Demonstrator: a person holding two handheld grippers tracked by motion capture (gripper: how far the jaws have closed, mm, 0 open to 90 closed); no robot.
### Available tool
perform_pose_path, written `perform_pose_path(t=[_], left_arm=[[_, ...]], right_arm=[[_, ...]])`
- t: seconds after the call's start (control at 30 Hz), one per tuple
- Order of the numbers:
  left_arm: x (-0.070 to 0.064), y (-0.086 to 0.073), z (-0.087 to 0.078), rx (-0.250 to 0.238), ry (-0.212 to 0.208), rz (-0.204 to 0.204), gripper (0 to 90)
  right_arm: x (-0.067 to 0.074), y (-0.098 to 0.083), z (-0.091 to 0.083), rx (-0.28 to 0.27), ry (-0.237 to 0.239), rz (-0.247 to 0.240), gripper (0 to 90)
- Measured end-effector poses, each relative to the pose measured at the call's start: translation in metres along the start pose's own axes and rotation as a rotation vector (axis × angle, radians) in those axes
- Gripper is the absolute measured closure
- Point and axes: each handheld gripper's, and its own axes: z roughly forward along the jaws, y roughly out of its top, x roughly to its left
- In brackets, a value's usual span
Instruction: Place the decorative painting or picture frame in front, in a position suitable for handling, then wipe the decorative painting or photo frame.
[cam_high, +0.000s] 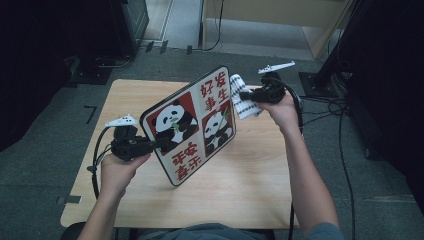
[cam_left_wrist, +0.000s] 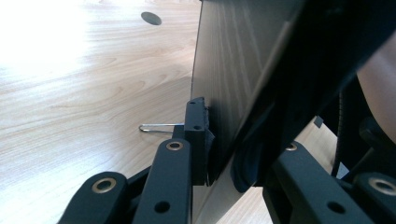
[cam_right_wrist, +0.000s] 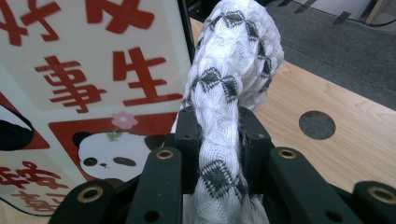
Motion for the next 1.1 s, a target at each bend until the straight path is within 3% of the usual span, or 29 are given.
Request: perform_pose_path(t=[0.77,0.97,1.1], left_arm=[[-0.001,0.0,-0.004,0.013,0.001,0.025,79.0],[0.001,0.001,-0.003,0.016,-0.001,0.025,78.8],[0.002,0.001,-0.003,0.01,-0.005,0.021,78.5]], right_arm=[[0.005,0.026,-0.015,-0.067,0.02,-0.018,75.3],[0.019,0.053,-0.035,-0.139,0.002,-0.072,75.2],[0.029,0.062,-0.039,-0.182,0.055,-0.082,75.1]])
